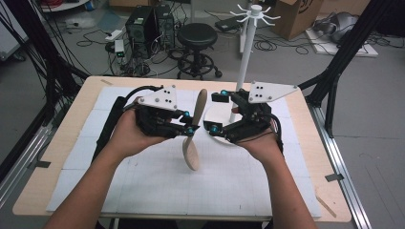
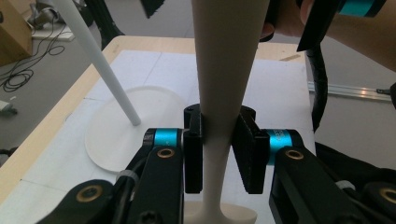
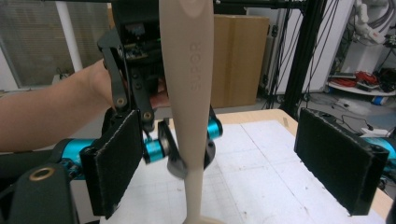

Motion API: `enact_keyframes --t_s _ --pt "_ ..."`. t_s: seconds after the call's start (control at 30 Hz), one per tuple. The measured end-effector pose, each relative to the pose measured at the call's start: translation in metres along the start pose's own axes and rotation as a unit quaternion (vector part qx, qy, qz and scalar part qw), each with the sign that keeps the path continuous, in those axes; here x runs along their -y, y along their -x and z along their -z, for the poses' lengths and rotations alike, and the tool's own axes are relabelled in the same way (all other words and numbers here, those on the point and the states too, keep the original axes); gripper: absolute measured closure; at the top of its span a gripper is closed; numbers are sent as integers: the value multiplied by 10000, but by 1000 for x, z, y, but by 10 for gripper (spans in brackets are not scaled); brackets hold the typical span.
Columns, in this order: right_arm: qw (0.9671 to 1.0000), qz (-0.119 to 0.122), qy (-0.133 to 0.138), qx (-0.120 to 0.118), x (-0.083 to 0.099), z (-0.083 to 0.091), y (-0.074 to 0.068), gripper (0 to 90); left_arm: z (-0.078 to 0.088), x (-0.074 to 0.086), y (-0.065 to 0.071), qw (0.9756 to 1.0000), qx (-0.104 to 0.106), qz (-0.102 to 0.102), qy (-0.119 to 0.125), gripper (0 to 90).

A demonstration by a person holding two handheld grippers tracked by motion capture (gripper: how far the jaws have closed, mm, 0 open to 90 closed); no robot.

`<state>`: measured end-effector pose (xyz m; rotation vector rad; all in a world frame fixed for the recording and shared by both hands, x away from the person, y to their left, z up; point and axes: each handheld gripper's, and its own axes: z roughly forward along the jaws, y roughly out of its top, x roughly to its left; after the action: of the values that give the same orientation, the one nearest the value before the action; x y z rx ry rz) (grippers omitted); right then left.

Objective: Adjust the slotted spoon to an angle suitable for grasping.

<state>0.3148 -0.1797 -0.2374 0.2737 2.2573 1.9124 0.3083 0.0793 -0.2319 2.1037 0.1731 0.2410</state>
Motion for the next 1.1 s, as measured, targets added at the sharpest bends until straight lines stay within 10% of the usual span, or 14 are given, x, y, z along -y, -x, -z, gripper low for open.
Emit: enact_keyframes --t_s 1.1 --pt "9985 141 8 -522 -9 -16 -3 517 0 1 1 10000 -11 -10 22 746"
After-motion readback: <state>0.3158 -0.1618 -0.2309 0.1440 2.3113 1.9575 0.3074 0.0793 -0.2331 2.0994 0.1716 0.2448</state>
